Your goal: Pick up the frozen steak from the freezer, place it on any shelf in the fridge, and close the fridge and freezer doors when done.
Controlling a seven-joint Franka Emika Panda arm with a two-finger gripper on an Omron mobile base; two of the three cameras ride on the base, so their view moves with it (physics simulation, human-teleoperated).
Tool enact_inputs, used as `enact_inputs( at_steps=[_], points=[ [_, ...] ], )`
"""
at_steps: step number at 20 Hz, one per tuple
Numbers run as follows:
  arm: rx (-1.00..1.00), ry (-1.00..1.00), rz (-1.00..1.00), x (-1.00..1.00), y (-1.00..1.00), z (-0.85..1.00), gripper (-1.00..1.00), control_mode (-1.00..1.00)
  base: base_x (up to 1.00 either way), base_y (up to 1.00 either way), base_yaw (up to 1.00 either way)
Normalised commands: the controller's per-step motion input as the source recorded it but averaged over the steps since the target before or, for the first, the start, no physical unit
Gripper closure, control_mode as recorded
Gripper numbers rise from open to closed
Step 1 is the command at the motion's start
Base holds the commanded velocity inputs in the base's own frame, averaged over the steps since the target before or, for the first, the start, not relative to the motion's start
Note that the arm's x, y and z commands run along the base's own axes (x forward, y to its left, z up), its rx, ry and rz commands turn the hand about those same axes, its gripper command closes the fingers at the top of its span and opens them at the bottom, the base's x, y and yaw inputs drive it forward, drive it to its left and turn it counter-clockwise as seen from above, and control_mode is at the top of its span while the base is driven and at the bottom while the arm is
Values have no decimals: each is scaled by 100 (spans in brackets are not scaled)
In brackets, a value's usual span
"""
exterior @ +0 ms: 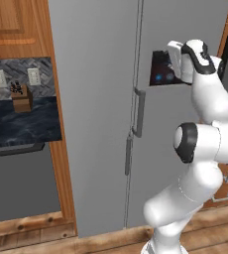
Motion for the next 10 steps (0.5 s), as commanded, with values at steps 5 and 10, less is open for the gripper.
enact_inputs(
  at_steps=[5, 10],
  points=[
    [-5, -5, -7, 21, 98, 0, -100, -100, 0, 0, 0],
    [-4, 0, -6, 51, 86, 0, -100, -100, 0, 0, 0]
  ],
)
